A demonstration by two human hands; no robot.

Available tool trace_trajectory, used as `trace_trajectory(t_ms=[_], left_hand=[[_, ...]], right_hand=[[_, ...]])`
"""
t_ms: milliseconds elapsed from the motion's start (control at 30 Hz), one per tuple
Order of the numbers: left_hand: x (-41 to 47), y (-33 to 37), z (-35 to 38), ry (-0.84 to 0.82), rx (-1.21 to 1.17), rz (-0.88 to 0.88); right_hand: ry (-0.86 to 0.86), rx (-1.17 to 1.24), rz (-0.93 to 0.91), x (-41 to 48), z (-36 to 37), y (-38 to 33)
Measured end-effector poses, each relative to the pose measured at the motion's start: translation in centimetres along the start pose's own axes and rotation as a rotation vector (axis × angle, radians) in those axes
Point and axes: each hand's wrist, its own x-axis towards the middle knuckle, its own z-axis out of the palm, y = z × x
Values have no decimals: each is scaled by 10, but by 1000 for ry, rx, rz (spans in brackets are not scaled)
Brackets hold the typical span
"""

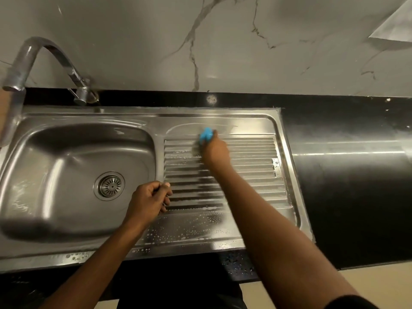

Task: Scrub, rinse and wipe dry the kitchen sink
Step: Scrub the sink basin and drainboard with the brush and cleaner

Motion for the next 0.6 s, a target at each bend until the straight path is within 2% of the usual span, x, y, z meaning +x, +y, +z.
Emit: trace_trajectory(t_ms=[133,267,367,500,600], left_hand=[[-5,-1,-5,13,19,-13],[-8,-2,-8,27,15,-6],[-7,-2,-5,17,3,0],[-2,-1,0,-5,-2,1],[0,0,0,-5,-5,12]], right_hand=[[-198,-88,-121,-14,68,-60],[-225,-153,-229,-7,68,-63],[-89,-56,-149,15,21,-14],[152,-64,4,34,-65,68],[209,-106,148,41,-100,90]])
